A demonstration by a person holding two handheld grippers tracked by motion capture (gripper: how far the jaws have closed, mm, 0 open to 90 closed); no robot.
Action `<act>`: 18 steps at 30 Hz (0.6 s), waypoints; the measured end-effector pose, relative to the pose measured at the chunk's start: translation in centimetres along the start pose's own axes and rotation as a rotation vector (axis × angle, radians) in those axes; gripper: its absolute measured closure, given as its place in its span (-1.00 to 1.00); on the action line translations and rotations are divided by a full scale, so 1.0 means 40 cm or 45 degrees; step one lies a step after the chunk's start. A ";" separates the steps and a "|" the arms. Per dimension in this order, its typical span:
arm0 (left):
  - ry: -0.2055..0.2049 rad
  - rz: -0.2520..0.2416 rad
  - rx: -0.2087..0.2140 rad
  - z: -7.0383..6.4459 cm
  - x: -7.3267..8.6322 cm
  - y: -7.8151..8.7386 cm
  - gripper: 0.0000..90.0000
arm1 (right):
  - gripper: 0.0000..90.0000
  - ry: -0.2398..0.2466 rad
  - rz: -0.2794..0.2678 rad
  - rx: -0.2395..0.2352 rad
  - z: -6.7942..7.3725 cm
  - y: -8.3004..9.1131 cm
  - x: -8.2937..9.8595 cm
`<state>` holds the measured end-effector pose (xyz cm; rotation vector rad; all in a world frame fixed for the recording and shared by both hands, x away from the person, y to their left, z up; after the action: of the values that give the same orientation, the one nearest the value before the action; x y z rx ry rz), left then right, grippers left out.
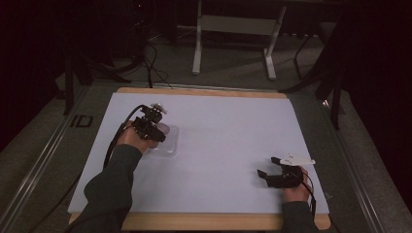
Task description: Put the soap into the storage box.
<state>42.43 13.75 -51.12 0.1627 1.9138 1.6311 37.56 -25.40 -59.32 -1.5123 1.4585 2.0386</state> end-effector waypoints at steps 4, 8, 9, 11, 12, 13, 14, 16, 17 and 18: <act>0.023 -0.004 0.010 0.006 0.000 -0.001 0.11 | -0.63 0.000 0.000 -0.002 0.000 0.000 0.000; 0.048 -0.004 0.016 0.014 -0.001 -0.003 0.11 | -0.63 0.003 0.004 0.003 0.000 0.000 0.000; 0.055 -0.004 0.016 0.016 0.000 -0.005 0.11 | -0.63 0.003 0.002 0.002 0.000 0.000 0.000; 0.067 -0.003 0.015 0.021 0.000 -0.006 0.11 | -0.63 0.001 0.001 0.001 0.000 0.000 0.000; 0.070 -0.001 0.015 0.023 0.001 -0.006 0.11 | -0.63 0.001 0.001 0.001 0.000 0.000 0.000; 0.076 0.000 0.013 0.026 0.002 -0.006 0.11 | -0.63 0.001 0.001 0.001 0.000 0.000 0.000; 0.083 0.001 0.013 0.028 0.003 -0.007 0.11 | -0.63 0.002 0.002 0.001 0.000 0.000 0.000; 0.084 0.007 0.007 0.034 0.005 -0.007 0.11 | -0.63 0.000 0.001 0.000 0.000 0.000 0.000; 0.086 0.011 0.005 0.037 0.006 -0.007 0.11 | -0.63 0.001 0.000 -0.002 0.000 0.000 0.000; 0.088 0.013 0.004 0.039 0.007 -0.008 0.11 | -0.63 0.001 0.001 -0.002 0.000 0.000 0.000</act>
<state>43.12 15.13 -51.60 0.1190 1.9704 1.6607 37.56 -25.40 -59.32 -1.5138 1.4583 2.0399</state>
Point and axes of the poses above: each handheld gripper's, and its own axes: y roughly backward along the jaws, x roughly out of its underside, z roughly to its left, the point moved 10 cm from there along -y, roughly forward along the jaws, and after that the axes turned 6 degrees about x, right-handed, at the moved point
